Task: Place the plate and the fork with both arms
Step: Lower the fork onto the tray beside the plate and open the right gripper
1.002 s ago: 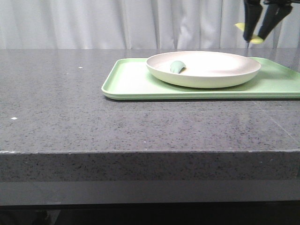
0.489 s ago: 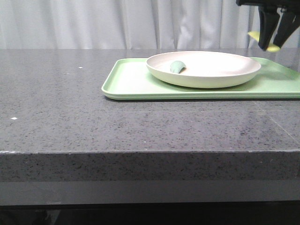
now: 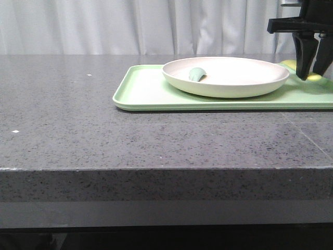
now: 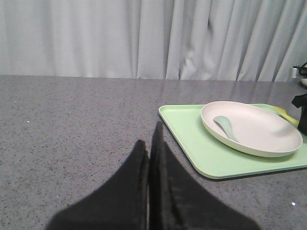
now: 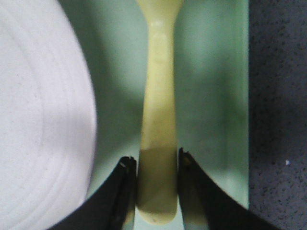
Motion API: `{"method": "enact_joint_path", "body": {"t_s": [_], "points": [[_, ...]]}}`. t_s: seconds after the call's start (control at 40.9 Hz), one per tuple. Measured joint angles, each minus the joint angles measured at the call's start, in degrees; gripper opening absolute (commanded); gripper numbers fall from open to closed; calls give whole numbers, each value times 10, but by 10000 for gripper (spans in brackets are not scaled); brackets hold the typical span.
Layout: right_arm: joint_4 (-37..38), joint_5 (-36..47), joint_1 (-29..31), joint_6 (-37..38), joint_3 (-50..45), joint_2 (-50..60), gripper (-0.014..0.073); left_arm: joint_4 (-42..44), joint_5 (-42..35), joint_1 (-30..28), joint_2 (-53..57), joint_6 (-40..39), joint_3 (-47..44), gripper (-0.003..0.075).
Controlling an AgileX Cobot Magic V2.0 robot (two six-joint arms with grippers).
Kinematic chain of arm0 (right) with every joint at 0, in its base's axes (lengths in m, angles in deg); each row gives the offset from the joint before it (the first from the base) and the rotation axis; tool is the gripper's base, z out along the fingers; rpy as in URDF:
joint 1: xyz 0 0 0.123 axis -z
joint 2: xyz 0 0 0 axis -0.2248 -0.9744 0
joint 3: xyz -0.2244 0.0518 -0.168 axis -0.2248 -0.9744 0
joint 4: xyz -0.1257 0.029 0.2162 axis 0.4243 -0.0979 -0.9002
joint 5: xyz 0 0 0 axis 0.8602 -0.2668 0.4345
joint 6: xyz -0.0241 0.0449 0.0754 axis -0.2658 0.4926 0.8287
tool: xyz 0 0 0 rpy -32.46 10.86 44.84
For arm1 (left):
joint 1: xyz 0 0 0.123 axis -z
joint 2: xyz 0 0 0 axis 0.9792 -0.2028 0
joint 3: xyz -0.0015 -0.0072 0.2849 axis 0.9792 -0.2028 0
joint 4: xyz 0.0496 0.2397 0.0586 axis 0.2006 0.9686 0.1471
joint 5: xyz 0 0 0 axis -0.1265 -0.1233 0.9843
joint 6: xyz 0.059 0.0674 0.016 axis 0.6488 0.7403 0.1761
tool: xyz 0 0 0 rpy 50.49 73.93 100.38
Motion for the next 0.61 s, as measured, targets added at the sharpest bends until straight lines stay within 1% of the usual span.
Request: {"method": "enact_joint_path", "body": {"t_s": [0.367, 0.464, 0.562, 0.611], "points": [[0, 2, 0, 0, -16, 0, 127, 0, 0, 0, 0, 0, 0, -18], [0, 2, 0, 0, -16, 0, 177, 0, 0, 0, 0, 0, 0, -18], [0, 2, 0, 0, -16, 0, 264, 0, 0, 0, 0, 0, 0, -18], [0, 2, 0, 0, -16, 0, 293, 0, 0, 0, 0, 0, 0, -18]]}}
